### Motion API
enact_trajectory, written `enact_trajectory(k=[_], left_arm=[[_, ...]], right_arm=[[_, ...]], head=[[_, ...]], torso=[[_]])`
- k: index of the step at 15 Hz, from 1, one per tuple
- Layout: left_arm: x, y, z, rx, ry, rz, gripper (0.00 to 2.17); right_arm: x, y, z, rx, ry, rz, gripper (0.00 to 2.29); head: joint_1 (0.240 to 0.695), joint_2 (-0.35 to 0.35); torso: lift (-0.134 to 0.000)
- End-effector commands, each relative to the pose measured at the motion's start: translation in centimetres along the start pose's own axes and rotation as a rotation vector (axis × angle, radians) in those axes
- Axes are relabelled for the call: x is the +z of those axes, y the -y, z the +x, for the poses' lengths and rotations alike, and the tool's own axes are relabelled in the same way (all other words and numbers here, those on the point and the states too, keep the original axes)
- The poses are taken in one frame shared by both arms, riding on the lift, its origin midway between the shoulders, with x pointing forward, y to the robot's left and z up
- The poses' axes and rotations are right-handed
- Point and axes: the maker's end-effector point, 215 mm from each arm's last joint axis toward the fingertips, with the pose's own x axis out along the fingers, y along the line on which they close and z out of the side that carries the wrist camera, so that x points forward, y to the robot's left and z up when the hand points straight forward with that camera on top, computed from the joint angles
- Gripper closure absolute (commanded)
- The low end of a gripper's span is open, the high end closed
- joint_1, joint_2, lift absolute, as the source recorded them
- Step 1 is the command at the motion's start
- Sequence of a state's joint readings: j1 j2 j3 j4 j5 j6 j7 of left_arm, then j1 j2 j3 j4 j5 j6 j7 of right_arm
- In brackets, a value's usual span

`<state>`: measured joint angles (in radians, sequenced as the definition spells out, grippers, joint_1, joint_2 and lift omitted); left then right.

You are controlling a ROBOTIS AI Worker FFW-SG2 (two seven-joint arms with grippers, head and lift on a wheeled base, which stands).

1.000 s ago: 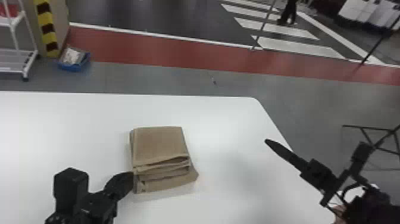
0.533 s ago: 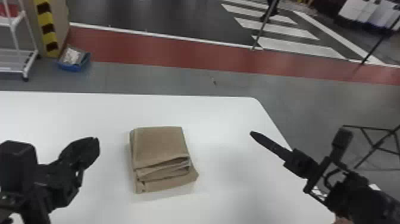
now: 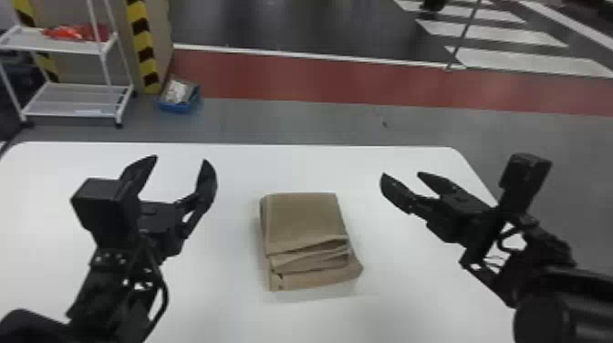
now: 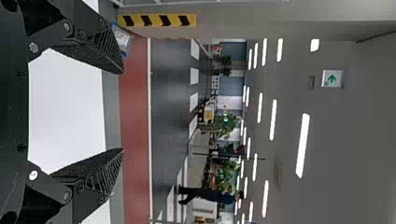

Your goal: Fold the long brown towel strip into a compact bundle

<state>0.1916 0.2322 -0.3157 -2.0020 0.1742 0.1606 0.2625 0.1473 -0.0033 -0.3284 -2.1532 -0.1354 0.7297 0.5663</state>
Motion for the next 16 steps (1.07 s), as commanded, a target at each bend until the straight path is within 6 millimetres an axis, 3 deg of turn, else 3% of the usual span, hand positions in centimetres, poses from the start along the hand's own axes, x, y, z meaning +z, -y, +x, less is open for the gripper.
enact_trajectory(k=[1,5,7,11,13,16], left_arm=[[1.0,0.9,-1.0,0.012,0.076,0.026,0.03],[1.5,-1.4,-2.0,0.044,0.131,0.027,0.02],[3.1,-2.4,-2.2,0.054,0.192,0.025,0.02],[3.8,-5.1,-1.2,0.069,0.202,0.048,0.02],[3.4,-6.5,-1.1,0.083,0.182,0.052,0.02],[1.8,-7.0,-0.8,0.073,0.120,0.070,0.02]], right_arm=[[0.8,-3.6,0.0,0.033,0.070,-0.102,0.05],[0.5,-6.3,-5.1,-0.002,0.231,-0.201,0.05],[-0.3,-5.4,-6.9,-0.024,0.240,-0.192,0.05],[-1.2,-2.4,-8.2,-0.075,0.214,-0.174,0.05],[-1.1,-1.1,-8.7,-0.098,0.210,-0.155,0.05],[-1.5,-0.6,-8.6,-0.128,0.171,-0.131,0.05]], head=[[0.695,-0.151],[0.695,-0.115],[0.695,-0.102],[0.695,-0.100],[0.695,-0.102],[0.695,-0.103]], torso=[[-0.125],[-0.125],[-0.125],[-0.125],[-0.125],[-0.125]])
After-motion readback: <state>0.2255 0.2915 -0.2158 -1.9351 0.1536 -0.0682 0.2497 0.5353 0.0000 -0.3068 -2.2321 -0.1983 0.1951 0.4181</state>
